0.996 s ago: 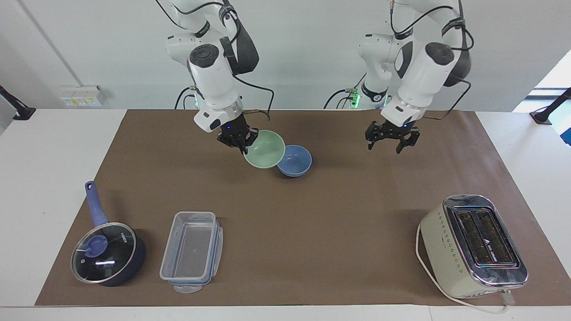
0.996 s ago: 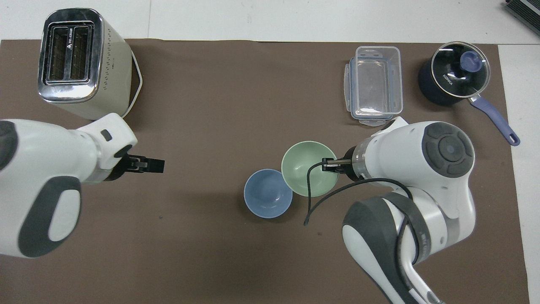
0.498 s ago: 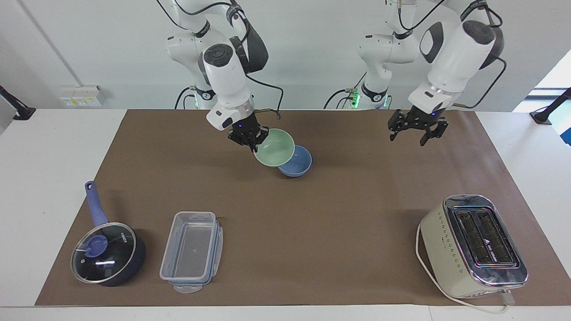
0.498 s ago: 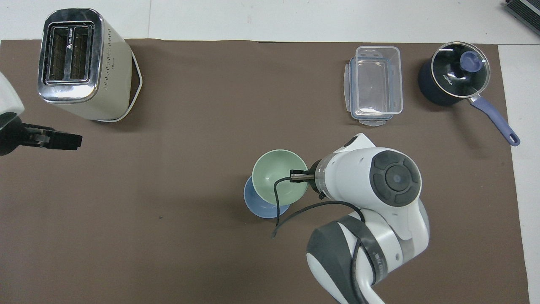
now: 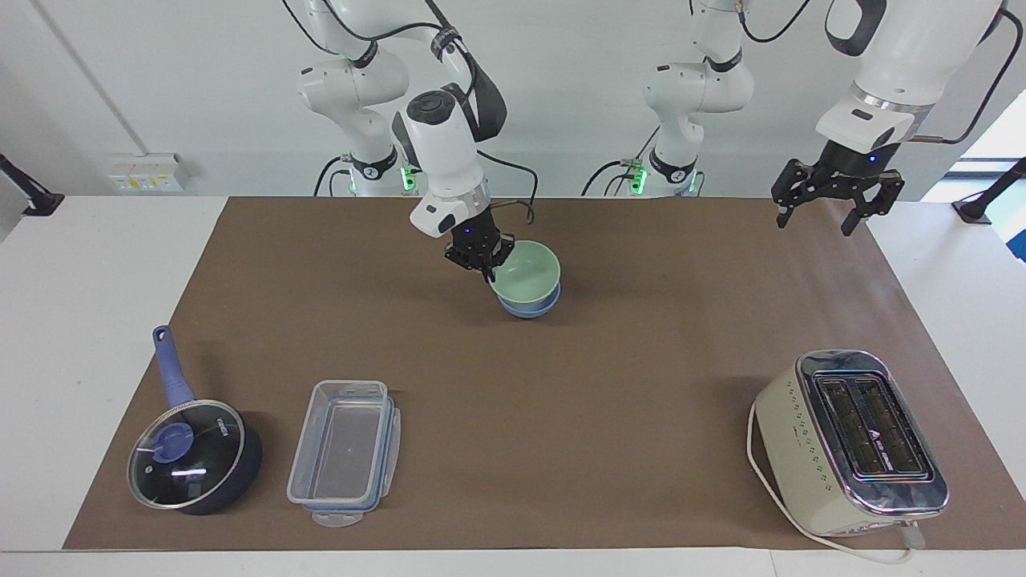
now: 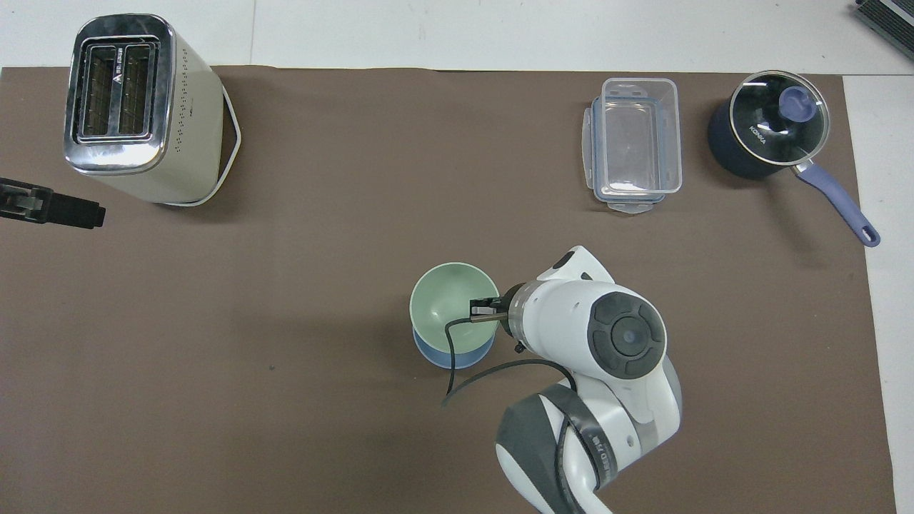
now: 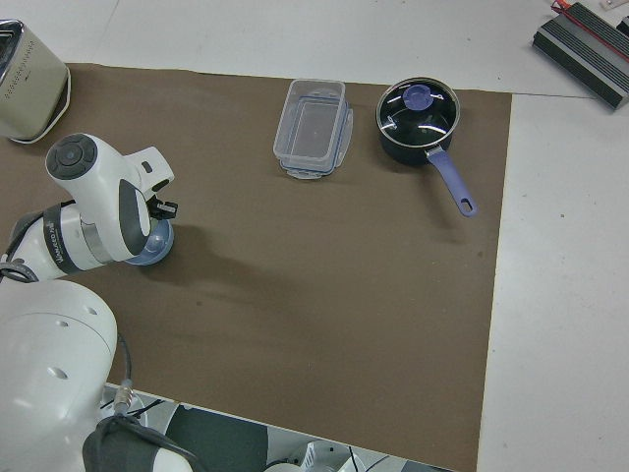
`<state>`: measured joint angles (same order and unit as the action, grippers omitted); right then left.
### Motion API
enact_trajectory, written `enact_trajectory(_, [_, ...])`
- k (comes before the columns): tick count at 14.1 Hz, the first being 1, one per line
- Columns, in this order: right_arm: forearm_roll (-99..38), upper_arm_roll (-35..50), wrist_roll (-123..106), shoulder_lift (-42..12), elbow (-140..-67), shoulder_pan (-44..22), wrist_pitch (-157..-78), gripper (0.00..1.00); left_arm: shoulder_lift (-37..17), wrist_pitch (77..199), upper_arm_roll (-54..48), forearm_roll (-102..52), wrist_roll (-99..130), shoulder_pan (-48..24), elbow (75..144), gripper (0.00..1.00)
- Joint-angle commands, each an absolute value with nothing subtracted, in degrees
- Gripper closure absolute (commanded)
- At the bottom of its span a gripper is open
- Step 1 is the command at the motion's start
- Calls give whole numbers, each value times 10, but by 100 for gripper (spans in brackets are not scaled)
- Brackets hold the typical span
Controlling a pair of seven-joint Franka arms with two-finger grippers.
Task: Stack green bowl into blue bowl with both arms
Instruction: 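Lower the green bowl into the blue bowl with the right gripper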
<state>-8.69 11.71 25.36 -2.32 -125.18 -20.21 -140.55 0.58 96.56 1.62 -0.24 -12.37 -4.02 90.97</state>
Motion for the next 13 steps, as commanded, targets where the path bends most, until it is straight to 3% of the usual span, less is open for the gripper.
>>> enact_trajectory(1, [-99,116,255,-20,-1281,-212,-1438,100,-3,944,11,3,-151,-16,890,0])
enact_trajectory(13, [-91,116,258,-33,-1297,-214,-1453,100,16,907,11,-13,-145,-13,917,0])
